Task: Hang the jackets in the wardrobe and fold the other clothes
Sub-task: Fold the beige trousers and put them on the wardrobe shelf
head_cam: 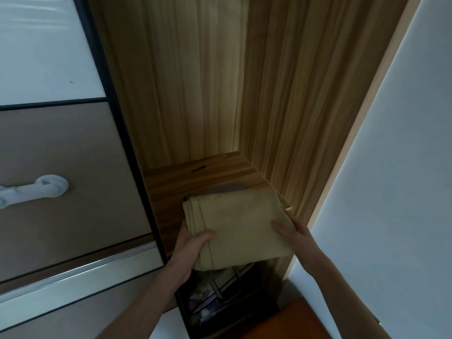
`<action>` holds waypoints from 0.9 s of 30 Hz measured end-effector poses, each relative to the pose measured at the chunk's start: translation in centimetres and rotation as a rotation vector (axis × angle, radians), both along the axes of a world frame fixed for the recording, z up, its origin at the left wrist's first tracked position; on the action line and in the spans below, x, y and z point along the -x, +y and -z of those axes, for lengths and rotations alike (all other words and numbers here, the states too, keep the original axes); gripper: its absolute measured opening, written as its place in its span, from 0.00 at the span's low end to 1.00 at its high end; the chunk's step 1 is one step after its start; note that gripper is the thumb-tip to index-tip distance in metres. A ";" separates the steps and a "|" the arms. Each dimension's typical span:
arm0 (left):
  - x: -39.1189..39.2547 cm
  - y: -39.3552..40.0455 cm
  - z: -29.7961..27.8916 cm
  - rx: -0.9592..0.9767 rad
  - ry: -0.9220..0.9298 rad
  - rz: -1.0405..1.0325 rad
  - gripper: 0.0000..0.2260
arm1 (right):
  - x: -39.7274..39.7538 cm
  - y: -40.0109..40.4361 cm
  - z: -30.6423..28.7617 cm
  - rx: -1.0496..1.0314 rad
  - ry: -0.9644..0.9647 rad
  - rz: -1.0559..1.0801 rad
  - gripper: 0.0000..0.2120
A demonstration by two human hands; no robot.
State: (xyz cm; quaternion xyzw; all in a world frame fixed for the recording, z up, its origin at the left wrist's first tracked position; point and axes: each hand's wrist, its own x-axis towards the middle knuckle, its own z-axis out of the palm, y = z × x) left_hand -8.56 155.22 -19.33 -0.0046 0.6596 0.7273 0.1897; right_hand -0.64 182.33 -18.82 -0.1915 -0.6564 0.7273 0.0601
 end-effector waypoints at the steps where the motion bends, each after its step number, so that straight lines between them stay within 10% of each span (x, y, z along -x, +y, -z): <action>1: 0.9 0.6 0.0 -0.001 0.020 -0.026 0.42 | 1.4 0.4 -0.1 0.002 0.011 0.014 0.19; 13: 11.6 6.1 1.7 0.083 0.189 -0.314 0.30 | 16.4 5.3 1.5 -0.157 0.128 0.010 0.19; 27: 14.8 5.3 11.0 0.414 0.144 -0.329 0.42 | 19.8 4.5 11.7 -0.308 0.038 -0.057 0.27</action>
